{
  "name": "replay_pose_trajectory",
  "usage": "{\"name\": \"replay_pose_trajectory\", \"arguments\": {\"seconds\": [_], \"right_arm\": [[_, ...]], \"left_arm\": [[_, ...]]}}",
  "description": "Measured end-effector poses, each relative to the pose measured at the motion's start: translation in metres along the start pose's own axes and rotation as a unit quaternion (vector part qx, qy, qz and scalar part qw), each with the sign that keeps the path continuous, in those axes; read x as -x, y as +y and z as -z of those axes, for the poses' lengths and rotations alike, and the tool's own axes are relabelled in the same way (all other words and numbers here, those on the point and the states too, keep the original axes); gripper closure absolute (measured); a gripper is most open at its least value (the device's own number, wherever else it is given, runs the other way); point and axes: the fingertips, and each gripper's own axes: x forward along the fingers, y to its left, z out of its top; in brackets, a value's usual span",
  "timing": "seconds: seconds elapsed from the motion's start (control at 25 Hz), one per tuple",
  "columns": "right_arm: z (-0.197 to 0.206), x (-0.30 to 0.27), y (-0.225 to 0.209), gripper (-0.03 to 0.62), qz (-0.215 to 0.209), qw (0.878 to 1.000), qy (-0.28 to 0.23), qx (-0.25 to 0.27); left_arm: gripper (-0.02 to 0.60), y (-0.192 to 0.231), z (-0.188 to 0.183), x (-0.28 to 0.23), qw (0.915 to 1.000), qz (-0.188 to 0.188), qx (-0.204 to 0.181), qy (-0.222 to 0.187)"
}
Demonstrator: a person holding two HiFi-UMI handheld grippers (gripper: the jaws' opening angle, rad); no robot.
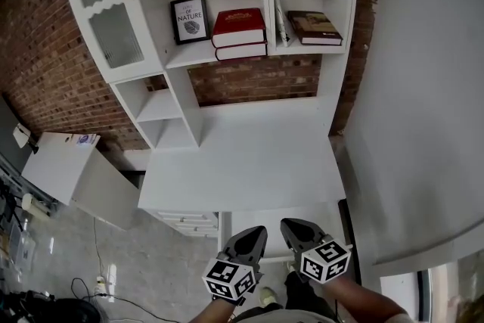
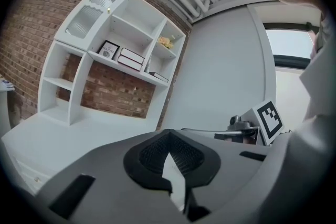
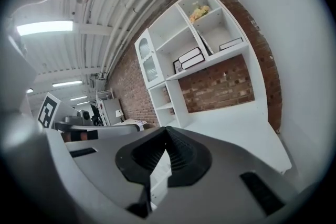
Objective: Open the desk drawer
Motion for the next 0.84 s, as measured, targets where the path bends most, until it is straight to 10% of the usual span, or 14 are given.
{"name": "replay_pose_trajectory", "arguments": {"seconds": [0.84], "right_arm": [[-0.02,-0.024,0.011,0.577,-0.006,0.999,-0.007,0.044]], "left_arm": [[0.569,0.019,-0.028,0.001,0.9995,-0.01,-0.007,-0.028]]}}
